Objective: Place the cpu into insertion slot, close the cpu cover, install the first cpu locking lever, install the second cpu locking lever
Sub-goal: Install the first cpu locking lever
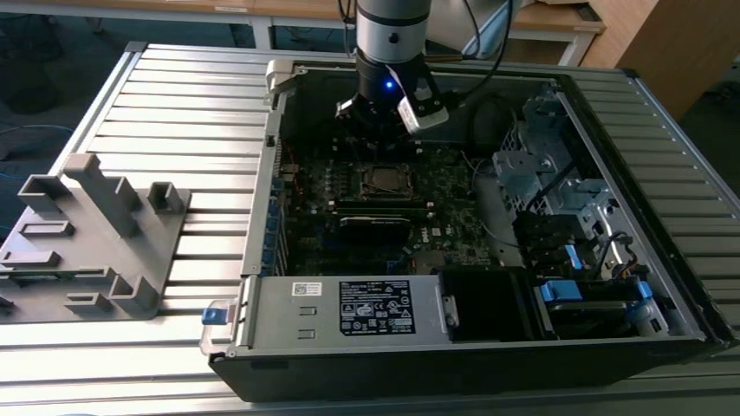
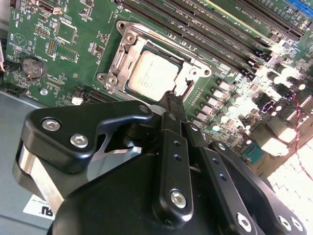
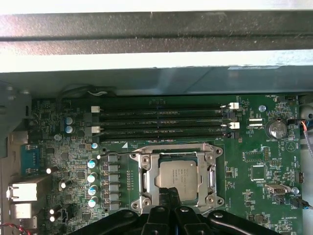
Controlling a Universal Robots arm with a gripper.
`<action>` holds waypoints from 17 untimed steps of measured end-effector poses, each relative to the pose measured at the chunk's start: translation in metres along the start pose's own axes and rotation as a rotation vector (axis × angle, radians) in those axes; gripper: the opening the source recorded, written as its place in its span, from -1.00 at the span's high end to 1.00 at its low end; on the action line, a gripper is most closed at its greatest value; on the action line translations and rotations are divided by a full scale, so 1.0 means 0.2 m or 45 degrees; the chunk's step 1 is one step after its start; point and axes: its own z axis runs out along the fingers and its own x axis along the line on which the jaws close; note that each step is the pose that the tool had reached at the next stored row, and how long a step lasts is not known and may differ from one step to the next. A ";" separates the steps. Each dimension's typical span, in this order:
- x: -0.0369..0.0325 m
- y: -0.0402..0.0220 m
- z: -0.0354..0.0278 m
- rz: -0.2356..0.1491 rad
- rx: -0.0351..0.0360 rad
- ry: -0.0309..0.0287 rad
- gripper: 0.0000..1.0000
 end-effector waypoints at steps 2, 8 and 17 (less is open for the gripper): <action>0.000 0.000 -0.003 0.000 0.0002 0.0001 0.79; 0.000 0.000 -0.006 0.000 -0.0002 -0.0001 0.79; -0.001 0.001 -0.022 0.000 -0.0002 -0.0001 0.79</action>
